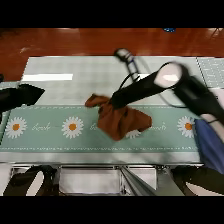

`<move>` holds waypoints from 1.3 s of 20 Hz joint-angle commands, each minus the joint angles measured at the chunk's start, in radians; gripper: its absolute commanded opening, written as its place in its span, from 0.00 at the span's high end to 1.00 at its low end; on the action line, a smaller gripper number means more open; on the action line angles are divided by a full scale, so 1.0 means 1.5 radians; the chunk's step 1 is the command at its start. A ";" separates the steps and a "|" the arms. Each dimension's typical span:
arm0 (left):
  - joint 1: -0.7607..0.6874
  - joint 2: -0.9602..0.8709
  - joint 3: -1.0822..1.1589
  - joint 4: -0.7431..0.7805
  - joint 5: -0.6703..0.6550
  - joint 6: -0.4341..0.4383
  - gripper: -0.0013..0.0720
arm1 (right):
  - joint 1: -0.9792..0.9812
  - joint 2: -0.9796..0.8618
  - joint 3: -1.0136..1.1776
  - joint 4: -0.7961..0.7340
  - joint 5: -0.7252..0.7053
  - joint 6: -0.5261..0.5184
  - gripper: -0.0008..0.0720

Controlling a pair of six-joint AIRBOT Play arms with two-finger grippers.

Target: Fold the shirts.

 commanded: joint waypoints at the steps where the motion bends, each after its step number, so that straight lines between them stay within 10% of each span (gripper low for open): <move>1: -0.026 0.000 -0.045 -0.004 -0.001 -0.003 0.29 | 0.089 -0.106 -0.046 0.086 -0.099 0.011 0.90; 3: -0.056 0.000 -0.086 -0.016 0.000 -0.003 0.29 | 0.089 -0.131 -0.044 0.122 -0.117 0.010 0.41; 13: -0.068 -0.049 -0.206 -0.071 -0.028 0.008 0.29 | -0.499 0.115 -0.035 -0.078 0.117 0.046 0.43; 18: -0.123 -0.161 -0.313 -0.385 0.079 0.386 0.29 | -0.689 0.269 -0.320 -0.021 0.093 -0.003 0.43; 22: -0.278 -0.266 -0.290 -0.421 0.230 0.420 0.29 | -0.698 0.316 -0.451 -0.008 0.098 -0.009 0.43; 25: -0.358 -0.362 -0.230 -0.420 0.156 0.453 0.29 | -0.698 0.317 -0.505 0.004 0.104 -0.008 0.43; 26: -0.368 -0.392 -0.207 -0.403 0.122 0.453 0.44 | -0.698 0.317 -0.518 0.008 0.107 -0.008 0.43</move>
